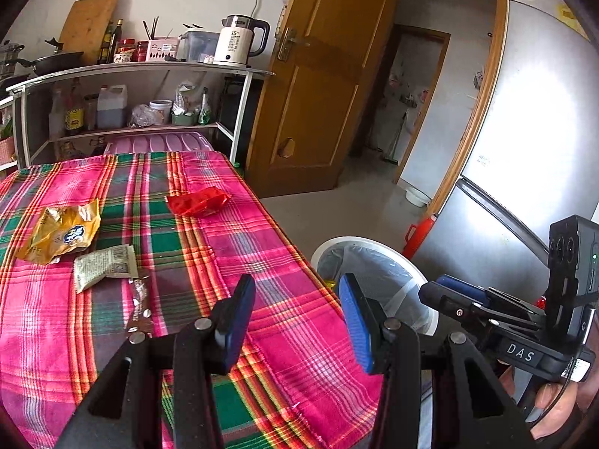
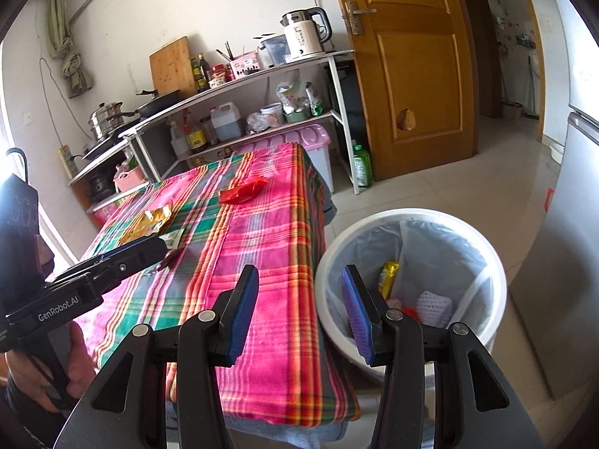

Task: Collect trash
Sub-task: 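Move both open tools back over the table toward the remaining wrappers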

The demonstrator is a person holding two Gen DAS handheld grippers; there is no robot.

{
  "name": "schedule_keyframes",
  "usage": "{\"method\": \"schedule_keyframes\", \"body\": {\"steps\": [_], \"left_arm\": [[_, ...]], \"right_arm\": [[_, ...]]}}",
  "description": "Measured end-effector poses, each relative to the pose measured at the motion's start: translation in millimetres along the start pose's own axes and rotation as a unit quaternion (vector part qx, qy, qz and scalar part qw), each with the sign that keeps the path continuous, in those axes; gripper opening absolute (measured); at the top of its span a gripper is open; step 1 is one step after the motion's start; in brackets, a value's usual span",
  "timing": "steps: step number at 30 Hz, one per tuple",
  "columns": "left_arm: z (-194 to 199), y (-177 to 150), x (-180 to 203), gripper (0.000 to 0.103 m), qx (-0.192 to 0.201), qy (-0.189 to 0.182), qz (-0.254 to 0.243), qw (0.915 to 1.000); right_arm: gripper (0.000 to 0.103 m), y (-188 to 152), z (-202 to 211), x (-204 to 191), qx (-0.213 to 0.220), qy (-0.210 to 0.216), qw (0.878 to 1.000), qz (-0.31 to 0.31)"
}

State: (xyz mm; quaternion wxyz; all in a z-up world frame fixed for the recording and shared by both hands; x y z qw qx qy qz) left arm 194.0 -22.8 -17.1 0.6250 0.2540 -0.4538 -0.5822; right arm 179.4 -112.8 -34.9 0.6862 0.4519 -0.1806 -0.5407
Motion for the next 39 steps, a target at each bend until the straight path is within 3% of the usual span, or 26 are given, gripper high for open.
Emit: {"method": "schedule_keyframes", "body": {"steps": [21, 39], "left_arm": [[38.8, -17.7, -107.5, 0.049, 0.016, 0.090, 0.047, 0.9947], [58.7, -15.9, -179.5, 0.049, 0.030, 0.128, 0.081, 0.9879]], "right_arm": [[0.047, -16.8, -39.5, -63.8, -0.046, 0.056, 0.997, 0.031], [0.047, -25.1, -102.5, -145.5, -0.091, 0.092, 0.989, 0.073]]}}
Point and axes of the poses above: each gripper's, at about its wrist camera, not at the fingertips, and z roughly against the way its jaws point, x to its right, y to its top, the point moved 10 cm from there along -z, roughly the way its jaws point, and after that the axes turned 5 degrees about x, right-handed, at the moved point
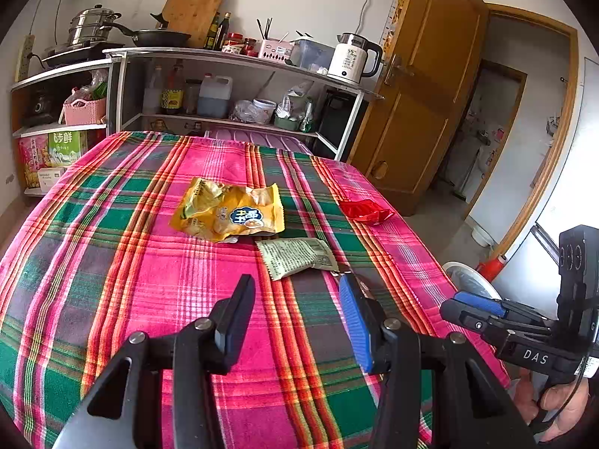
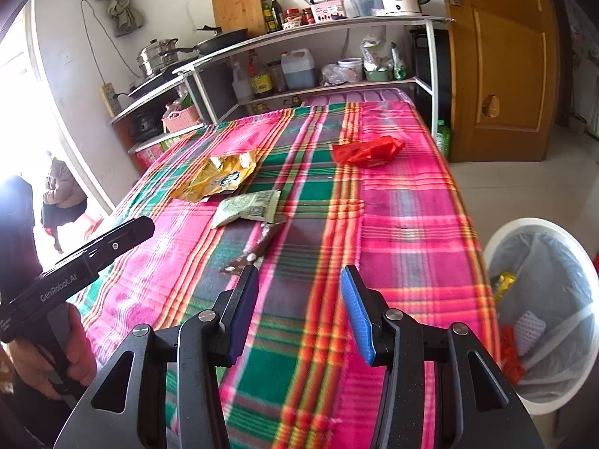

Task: Collect trash
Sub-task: 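Move both open tools back over the table toward the remaining wrappers, then grasp the brown chocolate bar with the right tool while the left tool grasps the large yellow chip bag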

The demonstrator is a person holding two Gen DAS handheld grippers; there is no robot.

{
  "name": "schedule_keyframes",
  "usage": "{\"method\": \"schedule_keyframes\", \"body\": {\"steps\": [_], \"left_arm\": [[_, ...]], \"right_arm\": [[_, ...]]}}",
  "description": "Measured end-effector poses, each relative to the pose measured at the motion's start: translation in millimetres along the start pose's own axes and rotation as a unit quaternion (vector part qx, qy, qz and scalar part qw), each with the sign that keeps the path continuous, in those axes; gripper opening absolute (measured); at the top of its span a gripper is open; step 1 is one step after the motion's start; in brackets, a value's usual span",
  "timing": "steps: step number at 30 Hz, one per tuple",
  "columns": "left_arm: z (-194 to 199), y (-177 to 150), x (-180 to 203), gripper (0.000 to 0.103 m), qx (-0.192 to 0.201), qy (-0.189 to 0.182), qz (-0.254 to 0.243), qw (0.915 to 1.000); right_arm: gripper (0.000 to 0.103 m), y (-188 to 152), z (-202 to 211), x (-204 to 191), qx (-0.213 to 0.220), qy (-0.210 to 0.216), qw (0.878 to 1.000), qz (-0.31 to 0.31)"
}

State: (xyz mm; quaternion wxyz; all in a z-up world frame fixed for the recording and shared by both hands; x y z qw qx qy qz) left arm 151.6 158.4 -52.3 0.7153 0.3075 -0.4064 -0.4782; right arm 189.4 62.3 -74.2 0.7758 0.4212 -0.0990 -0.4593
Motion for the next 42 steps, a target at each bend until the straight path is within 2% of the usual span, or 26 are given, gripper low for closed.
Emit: {"method": "schedule_keyframes", "body": {"steps": [9, 14, 18, 21, 25, 30, 37, 38, 39, 42], "left_arm": [[-6.2, 9.4, -36.6, 0.049, 0.001, 0.014, 0.018, 0.9997], [-23.0, 22.1, -55.1, 0.049, -0.008, 0.028, 0.016, 0.9995], [-44.3, 29.2, -70.0, 0.055, -0.024, 0.041, 0.021, 0.9987], [-60.3, 33.0, -81.0, 0.055, -0.037, 0.049, 0.033, 0.9976], [-78.8, 34.6, -91.8, 0.056, -0.048, 0.061, 0.048, 0.9958], [-101.5, 26.4, -103.2, 0.056, -0.082, 0.066, 0.083, 0.9910], [-109.8, 29.0, -102.7, 0.055, -0.081, 0.082, 0.084, 0.9898], [-110.0, 28.7, -101.7, 0.050, -0.082, 0.086, 0.079, 0.9898], [-111.1, 28.4, -100.7, 0.037, -0.085, 0.088, 0.074, 0.9897], [-111.3, 26.5, -99.0, 0.022, -0.089, 0.088, 0.071, 0.9896]], "right_arm": [[0.047, 7.1, -50.4, -28.4, -0.027, 0.007, 1.000, 0.009], [0.047, 7.0, -71.7, -32.4, -0.041, 0.000, 0.999, 0.014], [0.045, 3.1, -83.6, -30.2, -0.056, -0.006, 0.998, 0.013], [0.042, 4.0, -85.3, -29.4, -0.057, -0.008, 0.998, 0.016], [0.029, 3.4, -83.6, -31.0, -0.060, -0.006, 0.998, 0.027], [0.022, 2.4, -82.4, -30.9, -0.062, -0.006, 0.997, 0.035], [0.013, 1.4, -79.8, -28.1, -0.062, -0.005, 0.998, 0.032], [0.013, 1.2, -78.9, -27.9, -0.061, -0.005, 0.998, 0.032], [0.012, 1.4, -78.4, -27.7, -0.061, -0.006, 0.998, 0.033], [0.011, 0.7, -75.5, -26.3, -0.059, -0.005, 0.998, 0.032]]}}
Point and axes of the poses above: each gripper's, at about its wrist camera, not at the fingertips, and z roughly against the way its jaws point, x to its right, y to its top, the point moved 10 cm from there along -z, roughly the way its jaws point, and after that the axes turned 5 degrees about x, right-handed, at the moved point
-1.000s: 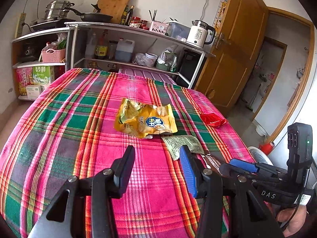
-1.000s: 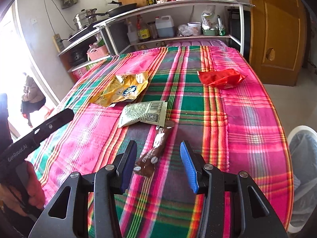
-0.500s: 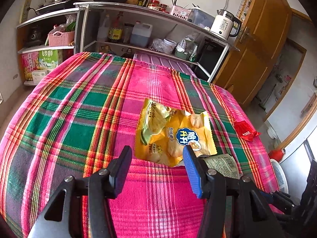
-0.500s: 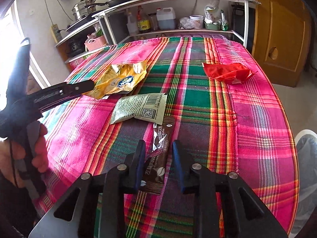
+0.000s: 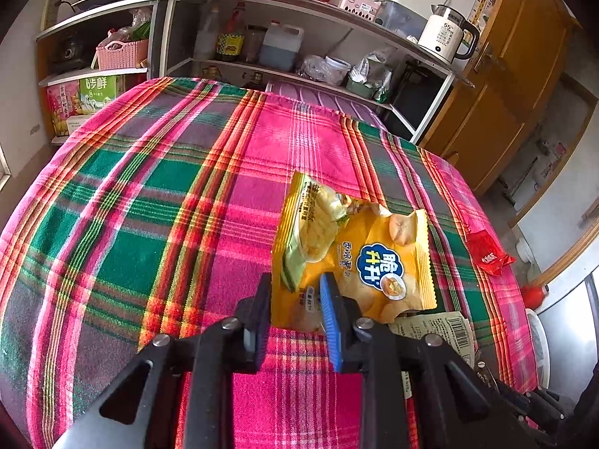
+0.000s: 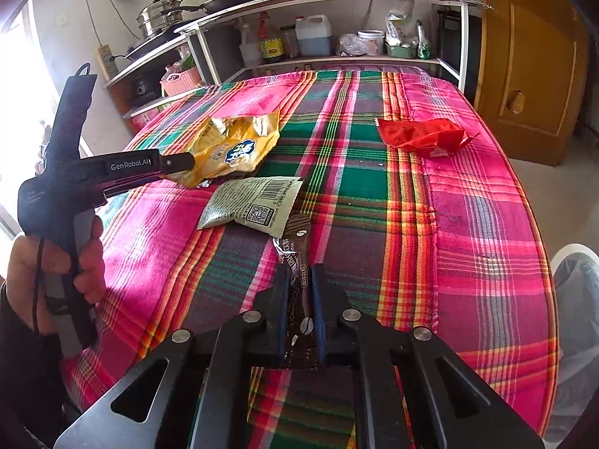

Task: Collect trash
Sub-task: 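Grasp the brown chocolate bar with the right tool while the left tool grasps the large yellow chip bag, then carry the chocolate bar and chip bag over the bin and open both tools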

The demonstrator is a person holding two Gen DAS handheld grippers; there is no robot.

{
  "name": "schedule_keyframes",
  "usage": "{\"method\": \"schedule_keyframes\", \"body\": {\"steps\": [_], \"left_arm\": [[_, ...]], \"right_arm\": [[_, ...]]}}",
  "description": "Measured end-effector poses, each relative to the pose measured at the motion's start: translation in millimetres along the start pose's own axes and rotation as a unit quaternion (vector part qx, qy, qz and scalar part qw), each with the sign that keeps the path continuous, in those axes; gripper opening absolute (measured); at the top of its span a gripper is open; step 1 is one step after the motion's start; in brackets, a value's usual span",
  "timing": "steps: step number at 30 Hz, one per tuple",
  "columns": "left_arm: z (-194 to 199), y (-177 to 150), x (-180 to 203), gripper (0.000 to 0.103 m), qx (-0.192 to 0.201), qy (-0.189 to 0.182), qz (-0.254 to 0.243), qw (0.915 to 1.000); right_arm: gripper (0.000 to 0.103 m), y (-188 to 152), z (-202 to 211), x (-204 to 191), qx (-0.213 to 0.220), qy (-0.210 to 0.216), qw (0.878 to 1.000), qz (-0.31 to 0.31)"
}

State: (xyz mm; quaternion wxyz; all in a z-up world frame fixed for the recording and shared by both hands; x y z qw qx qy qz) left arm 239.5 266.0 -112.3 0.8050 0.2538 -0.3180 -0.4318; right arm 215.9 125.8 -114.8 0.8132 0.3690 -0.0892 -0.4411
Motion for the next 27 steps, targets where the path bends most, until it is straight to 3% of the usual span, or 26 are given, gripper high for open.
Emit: {"method": "schedule_keyframes", "body": {"steps": [6, 12, 27], "left_arm": [[12.7, -2.4, 7.6, 0.011, 0.013, -0.008, -0.012, 0.9998], [39.0, -5.2, 21.8, 0.003, 0.036, -0.040, -0.011, 0.9985], [109.5, 7.9, 67.6, 0.001, 0.097, -0.084, -0.031, 0.9912]], "right_arm": [[0.010, -2.7, 11.2, 8.7, 0.005, -0.004, 1.000, -0.007], [0.010, -6.1, 29.4, 19.8, 0.017, -0.010, 1.000, -0.017], [0.010, -12.7, 83.0, 47.9, 0.057, -0.027, 0.997, -0.044]]}}
Point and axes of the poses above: each gripper's, at about its wrist camera, not at the fingertips, and z roughly against the way its jaws point, x to its right, y to its top, the point moved 10 cm from there along -z, roughly the way its jaws point, and after that the axes turned 5 degrees about x, right-handed, at the moved point
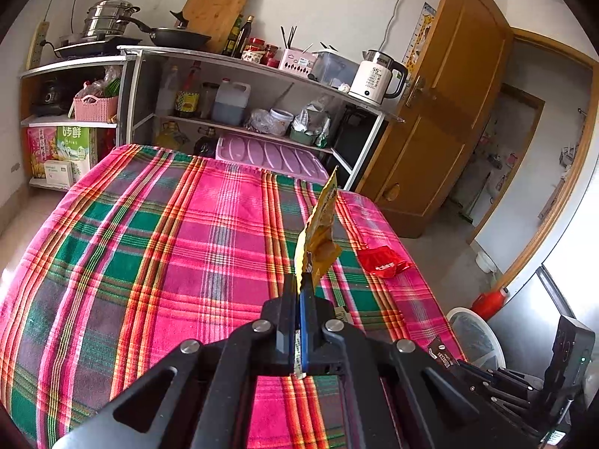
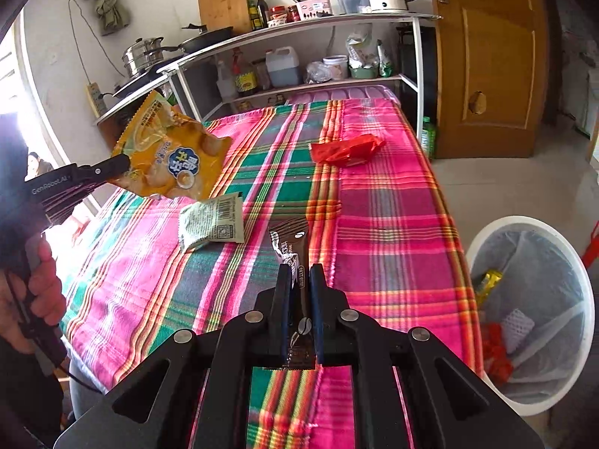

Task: Collect trash
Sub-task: 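Carry the chocolate bar and chip bag over the bin and open both tools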

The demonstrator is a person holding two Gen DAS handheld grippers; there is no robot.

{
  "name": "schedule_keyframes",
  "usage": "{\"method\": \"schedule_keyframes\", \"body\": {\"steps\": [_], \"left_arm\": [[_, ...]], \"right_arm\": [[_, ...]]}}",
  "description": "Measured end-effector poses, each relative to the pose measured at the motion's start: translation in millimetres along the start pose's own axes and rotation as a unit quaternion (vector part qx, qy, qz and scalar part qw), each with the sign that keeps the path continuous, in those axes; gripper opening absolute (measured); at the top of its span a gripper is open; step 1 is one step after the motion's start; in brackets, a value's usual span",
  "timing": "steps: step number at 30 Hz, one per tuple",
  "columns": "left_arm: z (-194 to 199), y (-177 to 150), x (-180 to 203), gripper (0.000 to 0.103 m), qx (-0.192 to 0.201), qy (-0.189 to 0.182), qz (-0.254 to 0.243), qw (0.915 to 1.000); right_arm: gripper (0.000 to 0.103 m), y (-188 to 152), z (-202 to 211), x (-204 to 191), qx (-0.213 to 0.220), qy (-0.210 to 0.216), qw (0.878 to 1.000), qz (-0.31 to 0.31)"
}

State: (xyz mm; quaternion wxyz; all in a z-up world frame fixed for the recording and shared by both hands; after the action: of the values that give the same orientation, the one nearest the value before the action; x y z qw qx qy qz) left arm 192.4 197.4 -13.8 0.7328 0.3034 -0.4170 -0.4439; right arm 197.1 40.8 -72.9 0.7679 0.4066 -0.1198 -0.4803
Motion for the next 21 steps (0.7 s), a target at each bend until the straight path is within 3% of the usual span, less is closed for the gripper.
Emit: {"method": "schedule_keyframes", "body": {"steps": [13, 21], "left_arm": [[18.0, 4.0, 68.7, 0.001, 0.014, -0.053, -0.029, 0.9981], [17.3, -13.7, 121.1, 0.001, -0.004, -0.101, -0.046, 0.9938]], "right_arm": [[0.010, -0.7, 41.8, 42.8, 0.028, -0.026, 0.999, -0.031], [0.010, -3.9, 68.3, 73.8, 0.045, -0.048, 0.997, -0.051]]}}
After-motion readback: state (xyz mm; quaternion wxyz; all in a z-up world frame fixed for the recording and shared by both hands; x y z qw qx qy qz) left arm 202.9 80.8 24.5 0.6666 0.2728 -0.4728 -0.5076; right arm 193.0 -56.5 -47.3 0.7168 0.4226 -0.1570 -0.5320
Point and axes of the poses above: each gripper's, at about its wrist camera, not at the fingertips, and z roughly against the way its jaws point, x to its right, y to its top, the point moved 10 cm from there along -z, roughly the way its jaws point, and after that the axes turned 5 degrees about x, right-handed, at the moved point
